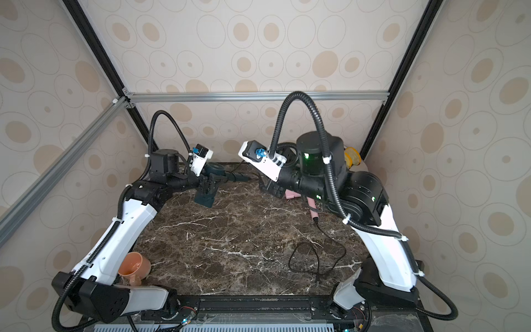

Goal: Wrap the cord around the hair dryer
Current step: Wrap the power cord around the hair dryer.

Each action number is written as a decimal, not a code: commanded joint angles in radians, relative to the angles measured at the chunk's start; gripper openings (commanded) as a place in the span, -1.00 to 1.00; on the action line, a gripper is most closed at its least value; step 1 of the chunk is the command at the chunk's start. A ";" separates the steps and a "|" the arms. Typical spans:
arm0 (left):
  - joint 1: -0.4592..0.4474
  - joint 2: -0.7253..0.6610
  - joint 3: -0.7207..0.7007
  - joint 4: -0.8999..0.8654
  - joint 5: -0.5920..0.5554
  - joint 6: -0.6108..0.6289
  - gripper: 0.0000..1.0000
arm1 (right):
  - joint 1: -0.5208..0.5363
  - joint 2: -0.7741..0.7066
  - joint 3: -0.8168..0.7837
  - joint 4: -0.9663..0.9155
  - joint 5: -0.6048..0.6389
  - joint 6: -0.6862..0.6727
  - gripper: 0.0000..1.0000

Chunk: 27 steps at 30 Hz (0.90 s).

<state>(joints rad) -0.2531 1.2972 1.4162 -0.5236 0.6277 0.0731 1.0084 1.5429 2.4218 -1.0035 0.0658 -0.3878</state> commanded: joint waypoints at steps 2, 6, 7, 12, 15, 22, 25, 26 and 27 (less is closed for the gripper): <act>0.002 -0.162 -0.044 0.028 0.268 -0.133 -1.00 | -0.142 0.072 0.063 0.098 -0.031 -0.131 -1.00; -0.026 -0.252 -0.082 0.112 0.387 -0.308 -1.00 | -0.265 0.163 0.103 0.165 -0.116 -0.125 -1.00; -0.039 -0.262 -0.085 0.140 0.410 -0.353 -1.00 | -0.289 0.191 0.119 0.168 -0.139 -0.124 -1.00; -0.160 -0.263 -0.043 0.259 0.477 -0.537 -1.00 | -0.398 0.304 0.177 0.221 -0.293 -0.069 -1.00; -0.191 -0.274 -0.062 0.532 0.480 -0.751 -1.00 | -0.435 0.356 0.191 0.254 -0.367 -0.027 -1.00; -0.188 -0.261 0.049 0.719 0.398 -0.835 -1.00 | -0.470 0.389 0.084 0.302 -0.485 0.070 -1.00; -0.184 -0.247 0.089 0.751 0.350 -0.816 -1.00 | -0.475 0.319 -0.094 0.396 -0.515 0.112 -1.00; -0.178 -0.242 0.096 0.758 0.333 -0.809 -1.00 | -0.477 0.295 -0.164 0.421 -0.521 0.125 -1.00; -0.172 -0.239 0.099 0.765 0.318 -0.804 -1.00 | -0.477 0.273 -0.210 0.441 -0.523 0.134 -1.00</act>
<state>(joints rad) -0.4267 1.0809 1.4353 0.0681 0.9466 -0.7158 0.5541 1.8576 2.3127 -0.6544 -0.4385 -0.2977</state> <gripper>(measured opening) 0.702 0.065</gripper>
